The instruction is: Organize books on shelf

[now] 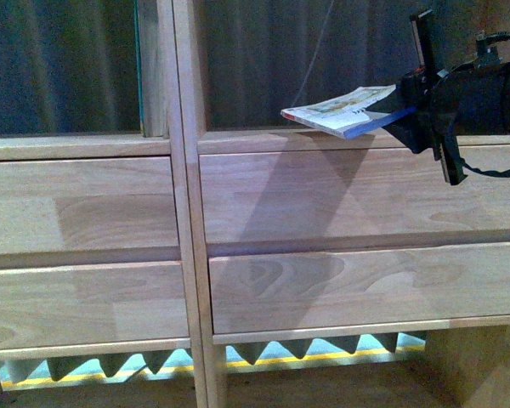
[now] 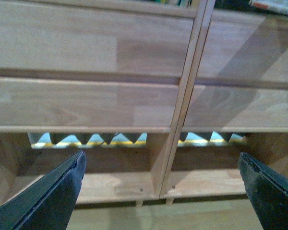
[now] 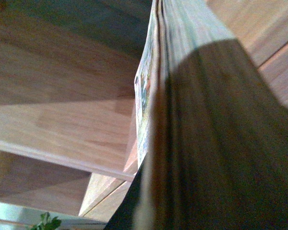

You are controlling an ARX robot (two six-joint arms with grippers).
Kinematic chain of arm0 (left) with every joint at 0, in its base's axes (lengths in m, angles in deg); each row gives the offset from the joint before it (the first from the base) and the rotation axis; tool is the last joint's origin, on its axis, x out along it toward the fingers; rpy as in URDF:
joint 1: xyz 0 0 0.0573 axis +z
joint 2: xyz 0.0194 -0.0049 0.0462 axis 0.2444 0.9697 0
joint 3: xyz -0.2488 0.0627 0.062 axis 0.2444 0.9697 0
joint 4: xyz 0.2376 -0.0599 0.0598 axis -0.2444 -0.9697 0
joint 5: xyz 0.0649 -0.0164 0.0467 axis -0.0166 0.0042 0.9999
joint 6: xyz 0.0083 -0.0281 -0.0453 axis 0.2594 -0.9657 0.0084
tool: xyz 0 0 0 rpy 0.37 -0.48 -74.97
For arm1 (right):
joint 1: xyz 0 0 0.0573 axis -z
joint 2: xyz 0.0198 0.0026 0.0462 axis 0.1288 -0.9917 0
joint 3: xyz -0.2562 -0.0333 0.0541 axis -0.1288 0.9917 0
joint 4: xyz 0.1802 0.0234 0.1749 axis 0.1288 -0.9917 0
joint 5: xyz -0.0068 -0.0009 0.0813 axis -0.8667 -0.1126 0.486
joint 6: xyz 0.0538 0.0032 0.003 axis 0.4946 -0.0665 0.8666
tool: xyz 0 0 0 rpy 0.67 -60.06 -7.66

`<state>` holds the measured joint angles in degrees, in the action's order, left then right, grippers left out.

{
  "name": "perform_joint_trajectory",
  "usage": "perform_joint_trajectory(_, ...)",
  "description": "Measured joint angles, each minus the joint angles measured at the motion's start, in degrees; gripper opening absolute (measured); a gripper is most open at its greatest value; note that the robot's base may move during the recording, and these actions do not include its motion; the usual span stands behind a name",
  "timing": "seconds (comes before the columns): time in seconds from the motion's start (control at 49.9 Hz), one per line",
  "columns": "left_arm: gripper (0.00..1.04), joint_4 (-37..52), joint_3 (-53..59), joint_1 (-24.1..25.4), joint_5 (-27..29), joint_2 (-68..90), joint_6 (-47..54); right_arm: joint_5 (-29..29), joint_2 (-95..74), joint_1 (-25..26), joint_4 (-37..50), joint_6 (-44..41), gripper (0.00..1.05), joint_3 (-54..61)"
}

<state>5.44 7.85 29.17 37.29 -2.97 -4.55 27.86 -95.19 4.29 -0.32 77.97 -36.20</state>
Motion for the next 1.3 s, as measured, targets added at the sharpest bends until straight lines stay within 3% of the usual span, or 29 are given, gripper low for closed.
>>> perform_joint_trajectory(0.04,0.98,5.8,-3.8,5.9,-6.1,5.3,-0.9,1.0,2.0,0.0,0.7,0.0,0.07,1.2)
perform_joint_trajectory(0.12,0.98,16.7,-12.0,14.3,-11.3,16.8,-2.7,3.1,6.2,0.0,1.7,-0.4,0.07,3.2)
perform_joint_trajectory(0.24,0.98,22.8,-27.0,15.9,-11.9,36.4,-6.2,5.7,12.3,0.2,3.5,-1.2,0.07,6.1)
perform_joint_trajectory(0.381,0.98,18.6,-40.9,11.8,-12.7,52.3,-10.5,8.0,15.8,0.7,5.2,-2.4,0.07,9.2)
perform_joint_trajectory(0.541,0.98,13.5,-54.7,7.0,-17.4,65.3,-19.2,8.9,16.8,0.7,5.7,-5.0,0.07,10.8)
perform_joint_trajectory(0.761,0.98,11.7,-72.4,0.0,-15.9,80.1,-35.6,9.1,15.7,-1.4,5.1,-8.4,0.07,7.8)
perform_joint_trajectory(1.022,0.98,13.4,-78.7,-10.6,-13.5,85.9,-45.2,9.4,14.7,-4.4,6.4,-6.4,0.07,3.6)
perform_joint_trajectory(1.302,0.98,20.7,-78.5,-19.9,-15.6,86.5,-48.3,9.9,14.8,-8.0,8.2,-3.3,0.07,4.3)
